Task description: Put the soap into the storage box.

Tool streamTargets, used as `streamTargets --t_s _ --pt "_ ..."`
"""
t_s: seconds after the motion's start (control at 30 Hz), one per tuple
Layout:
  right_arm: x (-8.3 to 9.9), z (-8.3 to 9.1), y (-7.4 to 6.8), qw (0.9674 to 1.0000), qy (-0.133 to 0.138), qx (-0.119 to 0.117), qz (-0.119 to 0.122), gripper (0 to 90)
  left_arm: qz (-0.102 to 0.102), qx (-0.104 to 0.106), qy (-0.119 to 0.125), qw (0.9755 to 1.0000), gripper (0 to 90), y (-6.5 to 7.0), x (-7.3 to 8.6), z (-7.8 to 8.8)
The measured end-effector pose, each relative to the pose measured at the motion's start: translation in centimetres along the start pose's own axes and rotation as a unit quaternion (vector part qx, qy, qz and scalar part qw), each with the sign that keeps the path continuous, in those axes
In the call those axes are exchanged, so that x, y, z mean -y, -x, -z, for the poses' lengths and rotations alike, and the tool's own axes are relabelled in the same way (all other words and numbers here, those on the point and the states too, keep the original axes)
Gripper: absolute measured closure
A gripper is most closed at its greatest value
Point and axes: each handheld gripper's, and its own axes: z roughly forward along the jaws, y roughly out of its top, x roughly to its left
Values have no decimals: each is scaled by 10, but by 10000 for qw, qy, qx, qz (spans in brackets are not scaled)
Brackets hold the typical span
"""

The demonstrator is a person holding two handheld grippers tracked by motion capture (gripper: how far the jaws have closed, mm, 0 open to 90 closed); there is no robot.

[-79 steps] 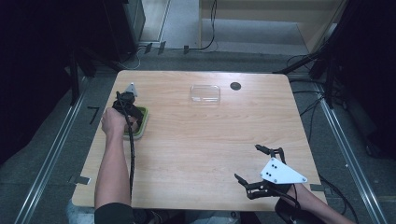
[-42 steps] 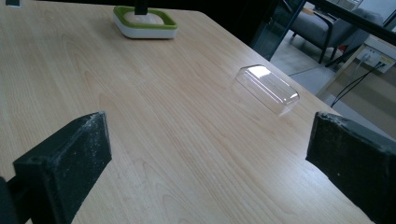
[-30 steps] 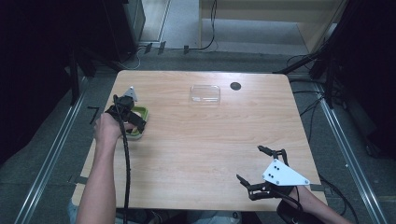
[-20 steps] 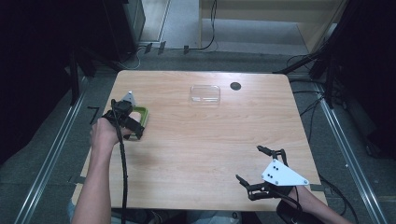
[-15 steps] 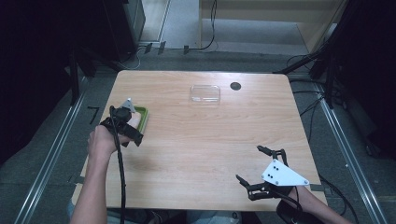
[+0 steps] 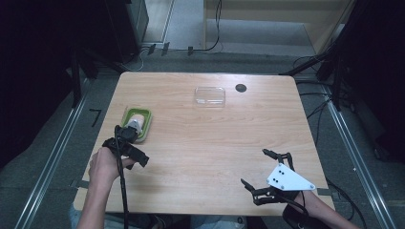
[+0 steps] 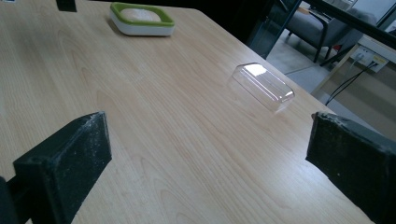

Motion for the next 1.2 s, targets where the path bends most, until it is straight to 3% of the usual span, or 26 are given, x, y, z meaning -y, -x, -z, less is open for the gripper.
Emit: streamTargets --t_s 0.67,0.93,1.2 --pt "0 0 -1 10000 9 -2 39 0 -116 75 48 9999 6 25 50 -20" --pt "0 0 0 10000 31 14 31 0 -191 110 95 9997 6 29 55 -30" --pt "0 0 0 10000 32 3 20 0 -118 89 214 9997 6 28 54 -31"
